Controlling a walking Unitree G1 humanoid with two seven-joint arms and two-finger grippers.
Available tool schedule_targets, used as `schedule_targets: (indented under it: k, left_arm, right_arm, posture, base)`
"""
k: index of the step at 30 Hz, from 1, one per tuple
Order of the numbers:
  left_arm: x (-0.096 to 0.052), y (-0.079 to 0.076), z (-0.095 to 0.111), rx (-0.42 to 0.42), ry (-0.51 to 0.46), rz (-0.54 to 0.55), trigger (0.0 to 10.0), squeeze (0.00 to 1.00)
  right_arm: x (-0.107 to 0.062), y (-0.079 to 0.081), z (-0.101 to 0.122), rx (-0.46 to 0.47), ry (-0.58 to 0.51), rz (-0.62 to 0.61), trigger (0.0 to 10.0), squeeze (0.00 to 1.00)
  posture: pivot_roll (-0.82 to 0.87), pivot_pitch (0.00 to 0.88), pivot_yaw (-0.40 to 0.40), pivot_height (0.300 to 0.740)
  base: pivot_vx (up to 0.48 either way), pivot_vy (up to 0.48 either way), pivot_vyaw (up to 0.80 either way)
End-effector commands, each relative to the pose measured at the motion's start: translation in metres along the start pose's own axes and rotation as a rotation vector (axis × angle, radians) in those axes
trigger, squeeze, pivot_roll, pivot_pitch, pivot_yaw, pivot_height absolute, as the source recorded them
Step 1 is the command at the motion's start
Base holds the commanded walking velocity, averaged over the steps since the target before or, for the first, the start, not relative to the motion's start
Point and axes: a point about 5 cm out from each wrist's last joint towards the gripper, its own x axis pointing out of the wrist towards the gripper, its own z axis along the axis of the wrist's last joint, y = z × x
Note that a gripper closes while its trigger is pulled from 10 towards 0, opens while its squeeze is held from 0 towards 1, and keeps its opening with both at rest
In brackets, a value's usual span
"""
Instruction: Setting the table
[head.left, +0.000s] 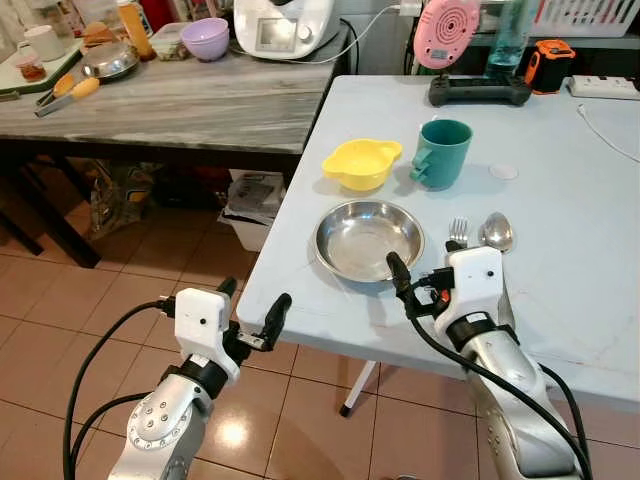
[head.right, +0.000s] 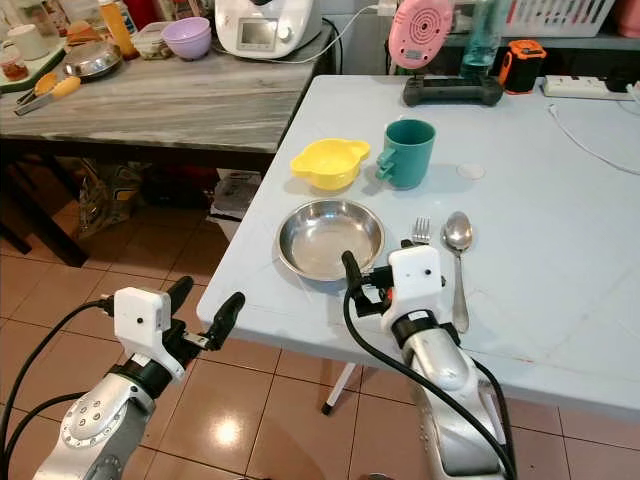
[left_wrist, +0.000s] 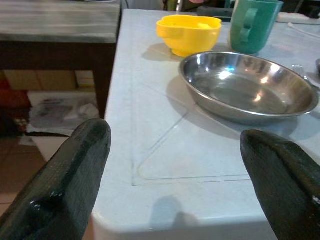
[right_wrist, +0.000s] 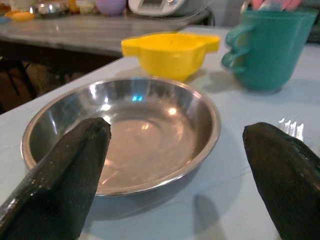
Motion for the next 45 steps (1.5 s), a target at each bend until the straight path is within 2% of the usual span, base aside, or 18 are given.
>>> schedule_targets:
  k: [1, 6, 7, 8, 11, 12, 22, 23, 25, 31, 32, 33, 34, 35, 36, 37, 38, 45]
  left_arm:
    - [-0.003, 0.001, 0.004, -0.001, -0.001, -0.008, 10.0, 0.00]
    - [-0.003, 0.000, 0.004, -0.010, -0.002, -0.012, 6.1, 0.00]
    - [-0.003, -0.001, 0.005, -0.015, -0.013, -0.018, 0.7, 0.00]
    - [-0.003, -0.002, 0.006, -0.014, -0.018, -0.024, 0.0, 0.00]
    - [-0.003, -0.002, 0.004, -0.001, 0.001, -0.017, 4.9, 0.00]
    - [-0.003, -0.002, 0.004, 0.001, 0.006, -0.014, 10.0, 0.00]
    - [0.000, -0.006, 0.005, -0.023, -0.018, -0.017, 10.0, 0.00]
    - [0.000, -0.007, 0.006, -0.026, -0.029, -0.017, 4.4, 0.00]
    - [0.000, -0.007, 0.007, -0.031, -0.040, -0.013, 0.0, 0.00]
    - [0.001, -0.007, 0.006, -0.030, -0.033, -0.001, 0.2, 0.00]
    - [0.001, -0.007, 0.005, -0.024, -0.026, 0.000, 2.0, 0.00]
    - [0.002, -0.007, 0.005, -0.026, -0.023, 0.004, 10.0, 0.00]
    - [0.002, -0.007, 0.005, -0.034, -0.026, 0.004, 10.0, 0.00]
    - [0.002, -0.007, 0.005, -0.047, -0.033, 0.012, 10.0, 1.00]
    - [0.002, -0.006, 0.006, -0.065, -0.042, 0.017, 10.0, 1.00]
    - [0.002, -0.006, 0.006, -0.069, -0.044, 0.015, 10.0, 1.00]
    - [0.002, -0.007, 0.006, -0.068, -0.044, 0.010, 10.0, 1.00]
    - [0.003, -0.008, 0.006, -0.071, -0.043, 0.012, 10.0, 1.00]
  right_arm:
    - [0.006, 0.004, -0.002, 0.061, 0.026, -0.005, 10.0, 0.00]
    - [0.012, 0.008, 0.000, 0.108, 0.051, -0.008, 10.0, 0.00]
    - [0.014, 0.008, 0.000, 0.120, 0.056, -0.010, 10.0, 0.00]
    - [0.015, 0.009, 0.001, 0.129, 0.062, -0.010, 10.0, 0.00]
    - [0.019, 0.010, 0.004, 0.146, 0.075, -0.016, 10.0, 0.00]
    - [0.020, 0.010, 0.004, 0.149, 0.077, -0.018, 10.0, 0.00]
    - [0.032, 0.012, 0.011, 0.144, 0.086, -0.049, 10.0, 0.00]
    - [0.033, 0.012, 0.013, 0.131, 0.079, -0.050, 10.0, 0.00]
    - [0.035, 0.011, 0.018, 0.111, 0.051, -0.063, 10.0, 0.00]
    - [0.037, 0.008, 0.015, 0.106, 0.076, -0.086, 10.0, 0.00]
    - [0.037, 0.008, 0.015, 0.104, 0.077, -0.088, 10.0, 0.00]
    - [0.038, 0.007, 0.015, 0.101, 0.078, -0.094, 10.0, 0.00]
    - [0.038, 0.007, 0.014, 0.096, 0.080, -0.099, 10.0, 0.00]
    - [0.038, 0.007, 0.014, 0.103, 0.081, -0.103, 10.0, 0.00]
    - [0.039, 0.006, 0.014, 0.111, 0.081, -0.105, 10.0, 0.01]
    - [0.039, 0.006, 0.014, 0.107, 0.082, -0.108, 10.0, 0.71]
    - [0.038, 0.006, 0.014, 0.114, 0.079, -0.103, 10.0, 1.00]
    - [0.039, 0.006, 0.009, 0.110, 0.105, -0.117, 10.0, 1.00]
  posture:
    - [-0.11, 0.145, 0.095, 0.740]
    - [-0.11, 0.146, 0.095, 0.740]
    - [-0.11, 0.149, 0.091, 0.740]
    - [-0.11, 0.149, 0.091, 0.740]
    - [-0.11, 0.148, 0.088, 0.740]
    - [-0.11, 0.148, 0.088, 0.740]
    - [-0.11, 0.147, 0.079, 0.740]
    - [-0.11, 0.147, 0.079, 0.740]
    - [-0.10, 0.146, 0.076, 0.740]
    - [-0.11, 0.145, 0.073, 0.740]
    - [-0.11, 0.145, 0.073, 0.740]
    - [-0.11, 0.145, 0.073, 0.740]
    - [-0.11, 0.145, 0.073, 0.740]
    - [-0.11, 0.145, 0.073, 0.740]
    - [-0.11, 0.145, 0.073, 0.740]
    - [-0.11, 0.146, 0.074, 0.740]
    - [-0.11, 0.145, 0.074, 0.740]
    - [-0.11, 0.148, 0.075, 0.740]
  base:
    - [0.000, 0.000, 0.00]
    - [0.000, 0.000, 0.00]
    - [0.000, 0.000, 0.00]
    - [0.000, 0.000, 0.00]
    - [0.000, 0.000, 0.00]
    - [0.000, 0.000, 0.00]
    - [0.000, 0.000, 0.00]
    - [0.000, 0.000, 0.00]
    - [0.000, 0.000, 0.00]
    - [0.000, 0.000, 0.00]
    - [0.000, 0.000, 0.00]
    - [0.000, 0.000, 0.00]
    - [0.000, 0.000, 0.00]
    - [0.000, 0.000, 0.00]
    - [0.000, 0.000, 0.00]
    - [0.000, 0.000, 0.00]
    - [0.000, 0.000, 0.00]
    - [0.000, 0.000, 0.00]
